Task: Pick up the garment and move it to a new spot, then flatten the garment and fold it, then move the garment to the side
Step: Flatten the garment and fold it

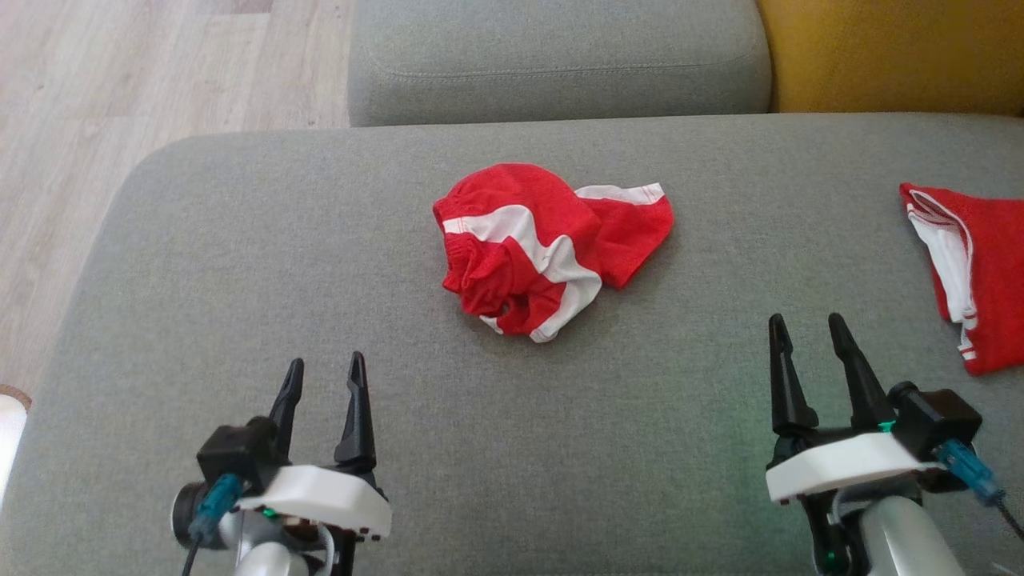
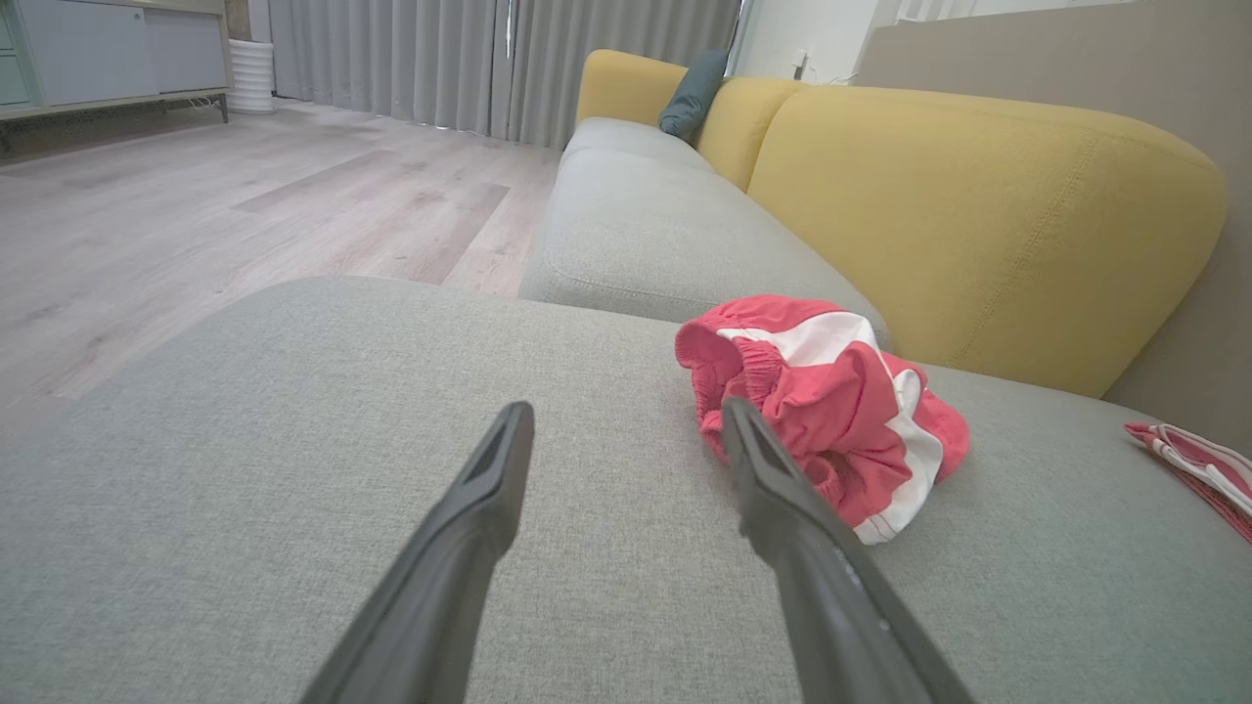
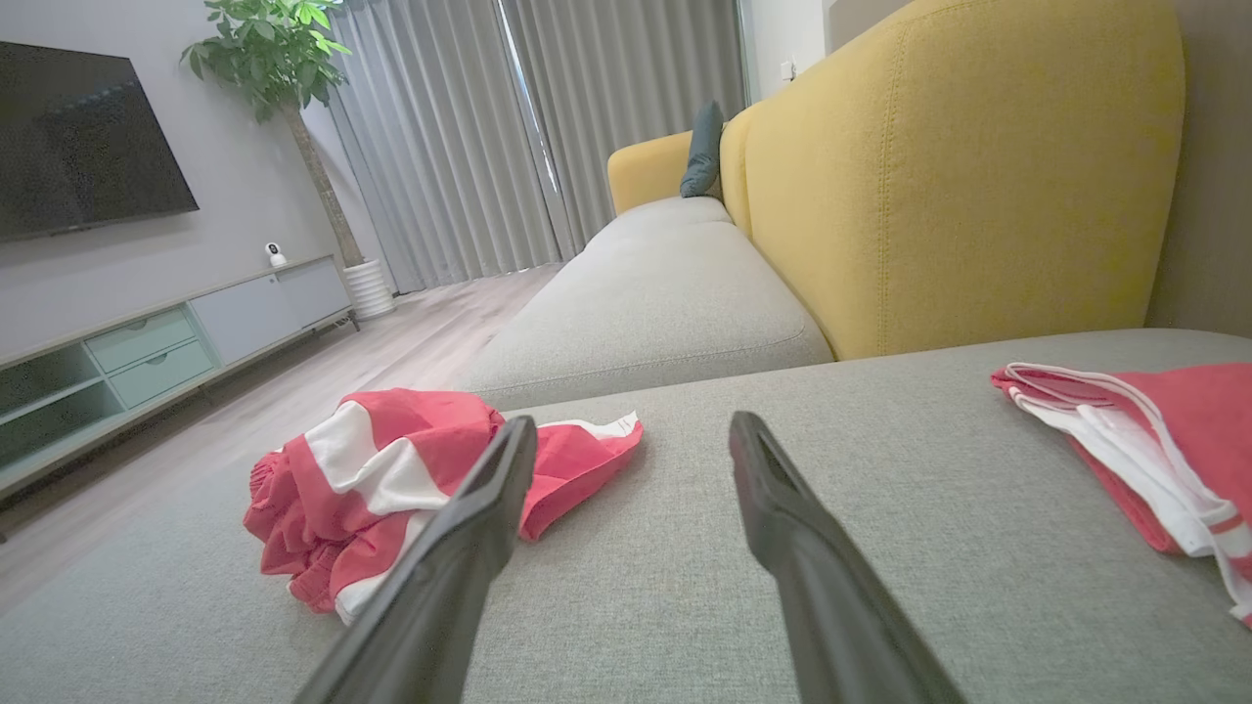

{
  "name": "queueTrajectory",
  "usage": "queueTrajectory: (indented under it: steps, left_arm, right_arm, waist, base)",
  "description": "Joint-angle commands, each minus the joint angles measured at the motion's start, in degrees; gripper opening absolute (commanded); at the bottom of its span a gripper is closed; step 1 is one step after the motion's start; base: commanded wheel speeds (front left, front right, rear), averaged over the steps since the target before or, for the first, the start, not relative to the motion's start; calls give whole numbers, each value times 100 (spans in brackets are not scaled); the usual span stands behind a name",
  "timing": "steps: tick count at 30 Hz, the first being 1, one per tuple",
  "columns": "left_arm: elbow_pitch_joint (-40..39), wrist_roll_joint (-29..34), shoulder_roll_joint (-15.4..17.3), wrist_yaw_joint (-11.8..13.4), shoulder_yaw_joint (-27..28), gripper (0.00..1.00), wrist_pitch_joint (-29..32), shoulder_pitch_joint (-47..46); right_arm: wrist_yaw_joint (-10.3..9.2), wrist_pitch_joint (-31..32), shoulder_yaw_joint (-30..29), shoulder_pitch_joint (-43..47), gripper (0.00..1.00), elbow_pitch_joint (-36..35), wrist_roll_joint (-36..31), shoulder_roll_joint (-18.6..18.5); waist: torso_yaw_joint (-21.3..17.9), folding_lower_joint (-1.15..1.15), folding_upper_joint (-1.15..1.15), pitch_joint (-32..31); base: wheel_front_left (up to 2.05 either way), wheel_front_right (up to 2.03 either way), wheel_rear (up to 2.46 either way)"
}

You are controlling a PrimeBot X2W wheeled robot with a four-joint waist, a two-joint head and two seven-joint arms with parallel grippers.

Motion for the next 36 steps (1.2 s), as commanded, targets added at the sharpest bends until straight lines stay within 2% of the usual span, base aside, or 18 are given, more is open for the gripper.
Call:
queueTrajectory:
  steps: [1,9,16,22,32,36]
  left_arm:
    - [-168,31,-14,12,214,100,-70,-144]
    - [-120,41,-14,0,121,100,-70,-243]
    - [203,83,-14,-199,-104,100,27,-748]
    - [472,-382,-14,-268,-278,100,554,-1638]
    - [1465,-1269,-15,-66,-300,100,1136,-3211]
    - [1884,-1524,-15,-88,-236,100,1280,-3559]
  right_arm:
    - [37,-69,134,-156,100,-146,14,-16]
    - [37,-65,140,-177,100,-147,2,-16]
    - [37,-38,194,-236,100,-206,-35,-16]
    - [37,-10,284,-360,100,-315,-39,-16]
    - [37,-44,492,-861,100,-402,-8,-16]
    - [37,-73,490,-956,100,-345,23,-16]
  waist:
    - [-2,0,0,0]
    - [-32,0,0,33]
    - [-112,0,0,177]
    - [-224,0,0,529]
    - [-587,0,0,1396]
    - [-698,0,0,1559]
  base:
    - [0,0,0]
    - [0,0,0]
    - [0,0,0]
    - [0,0,0]
    - [0,0,0]
    - [0,0,0]
